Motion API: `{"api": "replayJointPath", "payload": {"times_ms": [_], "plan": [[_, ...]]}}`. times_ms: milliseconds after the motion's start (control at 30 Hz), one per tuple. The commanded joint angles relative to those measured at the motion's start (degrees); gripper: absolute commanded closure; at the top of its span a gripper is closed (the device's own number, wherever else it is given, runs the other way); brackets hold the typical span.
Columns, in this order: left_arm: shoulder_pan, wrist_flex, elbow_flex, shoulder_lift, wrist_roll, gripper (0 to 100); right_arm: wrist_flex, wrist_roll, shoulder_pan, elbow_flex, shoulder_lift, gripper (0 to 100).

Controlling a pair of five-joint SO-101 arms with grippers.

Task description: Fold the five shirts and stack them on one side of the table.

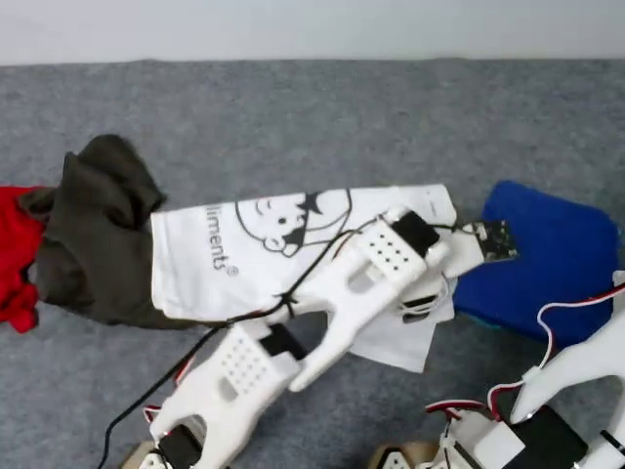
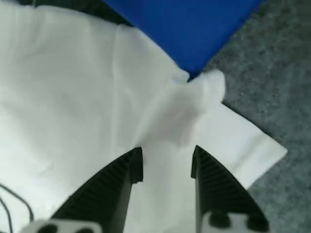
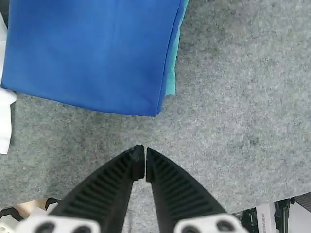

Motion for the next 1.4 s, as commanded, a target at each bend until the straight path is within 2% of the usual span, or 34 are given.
{"api": "replayJointPath", "payload": {"times_ms": [0, 233, 467, 833, 1033, 1367], "plan": [[0.2, 3.9, -11.0, 5.3, -1.6, 83, 2.3, 0.4, 0.7, -3.0, -3.0, 99.0], [0.0, 9.5, -26.1, 16.4, -2.1, 83, 2.3, 0.4, 0.6, -3.0, -2.6, 99.0], [0.2, 9.5, -29.3, 14.9, -2.1, 100, 2.2, 0.4, 0.4, -3.0, -2.5, 99.0], [-4.6, 9.3, -29.3, 8.4, -2.2, 99, 2.2, 0.4, -0.6, -3.0, -2.4, 99.0], [-8.9, 8.9, -29.7, 11.7, -1.8, 84, 2.2, 0.4, -0.6, -3.0, -2.4, 99.0], [-16.7, 4.0, -29.7, 12.6, -2.1, 83, 2.2, 0.4, -0.6, -3.0, -2.5, 99.0]]}}
